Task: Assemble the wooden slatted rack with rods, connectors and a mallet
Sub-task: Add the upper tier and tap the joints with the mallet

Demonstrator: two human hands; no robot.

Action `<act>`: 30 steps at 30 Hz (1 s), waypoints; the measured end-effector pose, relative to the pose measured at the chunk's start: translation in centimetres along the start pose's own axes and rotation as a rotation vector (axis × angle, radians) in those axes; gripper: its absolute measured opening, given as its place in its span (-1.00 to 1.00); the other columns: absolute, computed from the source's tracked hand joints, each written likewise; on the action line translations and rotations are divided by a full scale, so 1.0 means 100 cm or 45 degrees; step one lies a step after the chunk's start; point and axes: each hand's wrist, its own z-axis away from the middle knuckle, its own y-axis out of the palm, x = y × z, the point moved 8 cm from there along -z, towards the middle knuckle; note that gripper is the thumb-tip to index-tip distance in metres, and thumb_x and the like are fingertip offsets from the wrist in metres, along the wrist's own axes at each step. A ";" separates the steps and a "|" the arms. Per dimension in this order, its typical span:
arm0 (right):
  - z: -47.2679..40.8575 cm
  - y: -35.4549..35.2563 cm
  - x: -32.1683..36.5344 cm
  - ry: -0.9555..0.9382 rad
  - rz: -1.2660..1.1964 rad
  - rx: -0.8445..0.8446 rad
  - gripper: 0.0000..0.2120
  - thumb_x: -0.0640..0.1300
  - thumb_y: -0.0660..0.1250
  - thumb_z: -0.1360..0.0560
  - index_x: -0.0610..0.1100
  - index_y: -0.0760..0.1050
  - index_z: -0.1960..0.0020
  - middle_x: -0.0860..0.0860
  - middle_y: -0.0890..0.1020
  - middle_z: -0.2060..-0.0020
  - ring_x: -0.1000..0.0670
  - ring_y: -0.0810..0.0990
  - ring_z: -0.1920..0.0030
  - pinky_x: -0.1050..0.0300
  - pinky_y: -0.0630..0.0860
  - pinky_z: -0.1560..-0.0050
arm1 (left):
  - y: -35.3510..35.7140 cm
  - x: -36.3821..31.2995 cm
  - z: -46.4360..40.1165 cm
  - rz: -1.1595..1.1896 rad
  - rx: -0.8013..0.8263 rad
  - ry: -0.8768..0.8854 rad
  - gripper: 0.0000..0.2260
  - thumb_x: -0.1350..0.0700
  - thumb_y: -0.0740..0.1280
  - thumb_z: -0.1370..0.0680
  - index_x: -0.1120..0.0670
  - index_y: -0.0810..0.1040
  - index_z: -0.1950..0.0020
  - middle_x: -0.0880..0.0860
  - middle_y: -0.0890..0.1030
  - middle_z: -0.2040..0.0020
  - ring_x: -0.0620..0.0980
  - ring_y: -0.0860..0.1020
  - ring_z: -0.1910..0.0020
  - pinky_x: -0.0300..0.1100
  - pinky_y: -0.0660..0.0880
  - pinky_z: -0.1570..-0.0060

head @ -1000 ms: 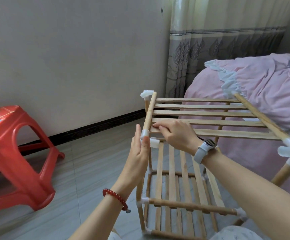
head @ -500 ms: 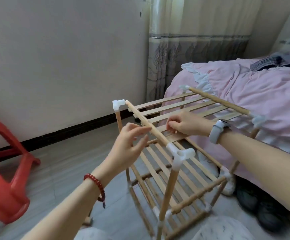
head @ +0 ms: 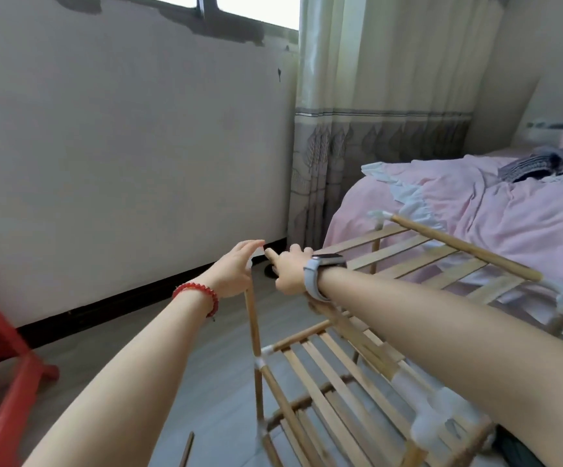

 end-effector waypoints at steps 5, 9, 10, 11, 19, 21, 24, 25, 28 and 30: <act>-0.007 -0.006 0.007 -0.050 -0.078 -0.145 -0.50 -0.26 0.14 -0.50 -0.12 0.16 -0.42 -0.21 0.34 -0.16 -0.23 0.33 -0.15 -0.08 0.36 -0.17 | -0.013 0.013 0.003 -0.018 -0.077 0.082 -0.42 0.30 0.27 -0.56 0.01 0.19 -0.53 0.07 0.30 -0.37 -0.02 0.38 -0.17 -0.39 0.25 -0.07; 0.011 -0.007 0.026 -0.228 -0.129 -0.152 -0.56 -0.30 0.11 -0.49 -0.14 0.22 -0.36 -0.16 0.32 0.01 -0.19 0.36 -0.08 -0.01 0.39 0.02 | -0.016 0.014 0.045 -0.017 -0.148 0.108 -0.36 0.25 0.34 -0.54 -0.02 0.14 -0.53 0.04 0.34 -0.24 0.03 0.43 -0.11 -0.38 0.30 -0.01; 0.019 -0.008 0.035 -0.295 -0.124 -0.153 -0.58 -0.31 0.11 -0.49 -0.14 0.23 -0.34 -0.13 0.30 0.05 -0.16 0.35 -0.04 -0.01 0.40 0.03 | -0.019 0.014 0.057 -0.017 -0.169 0.102 -0.34 0.24 0.37 -0.52 -0.01 0.14 -0.53 0.02 0.34 -0.22 0.04 0.44 -0.12 -0.36 0.32 -0.02; 0.029 -0.011 0.044 -0.369 -0.114 -0.154 -0.58 -0.32 0.11 -0.49 -0.14 0.24 -0.33 -0.11 0.31 0.06 -0.13 0.35 -0.02 0.01 0.41 0.02 | -0.023 0.014 0.070 -0.012 -0.193 0.098 -0.31 0.22 0.40 -0.50 -0.01 0.14 -0.53 0.00 0.34 -0.19 0.03 0.44 -0.10 -0.34 0.33 -0.03; 0.114 -0.016 0.059 -0.817 -0.062 -0.190 -0.68 -0.25 0.23 -0.50 -0.23 0.42 -0.25 -0.04 0.38 -0.27 0.02 0.42 -0.14 0.09 0.46 -0.13 | -0.042 -0.008 0.174 0.017 -0.548 0.095 -0.39 0.00 0.51 -0.30 0.08 0.50 -0.33 0.02 0.43 0.04 -0.09 0.44 0.28 -0.24 0.41 0.17; 0.124 -0.013 0.054 -0.832 -0.118 -0.199 -0.68 -0.23 0.27 -0.48 -0.18 0.42 -0.23 -0.01 0.42 -0.18 0.06 0.41 -0.11 0.12 0.45 -0.11 | -0.038 -0.016 0.180 0.013 -0.513 0.150 -0.46 -0.12 0.38 -0.36 0.09 0.54 -0.28 0.05 0.43 -0.06 -0.09 0.48 0.24 -0.20 0.50 0.14; 0.131 -0.012 0.055 -0.774 -0.216 -0.203 -0.78 -0.20 0.27 -0.48 -0.13 0.42 -0.12 0.03 0.42 0.03 0.10 0.33 0.07 0.17 0.41 0.01 | -0.017 -0.025 0.180 -0.004 -0.364 0.255 -0.58 -0.23 0.19 -0.46 -0.02 0.49 -0.20 0.05 0.31 -0.35 0.02 0.53 -0.01 -0.13 0.53 0.06; 0.132 -0.011 0.054 -0.757 -0.234 -0.199 -0.81 -0.19 0.26 -0.49 -0.13 0.41 -0.10 0.05 0.40 0.07 0.12 0.30 0.11 0.21 0.38 0.05 | -0.011 -0.027 0.180 0.002 -0.359 0.254 -0.62 -0.20 0.16 -0.50 -0.02 0.46 -0.19 -0.02 0.28 -0.38 0.01 0.51 -0.06 -0.15 0.52 0.04; 0.129 -0.009 0.052 -0.726 -0.246 -0.155 -0.80 -0.16 0.25 -0.50 -0.11 0.38 -0.11 0.07 0.36 0.07 0.16 0.27 0.14 0.23 0.36 0.09 | -0.009 -0.026 0.180 0.011 -0.422 0.217 -0.75 0.03 0.25 -0.55 0.08 0.49 -0.19 -0.14 0.27 -0.32 -0.03 0.48 -0.02 -0.31 0.45 0.09; 0.128 -0.009 0.054 -0.722 -0.247 -0.151 -0.80 -0.10 0.24 -0.51 -0.09 0.38 -0.11 0.06 0.38 0.03 0.13 0.29 0.02 0.15 0.40 0.01 | -0.011 -0.027 0.179 -0.002 -0.417 0.212 -0.78 0.10 0.29 -0.55 0.11 0.51 -0.17 -0.13 0.29 -0.26 -0.04 0.47 0.05 -0.36 0.39 0.14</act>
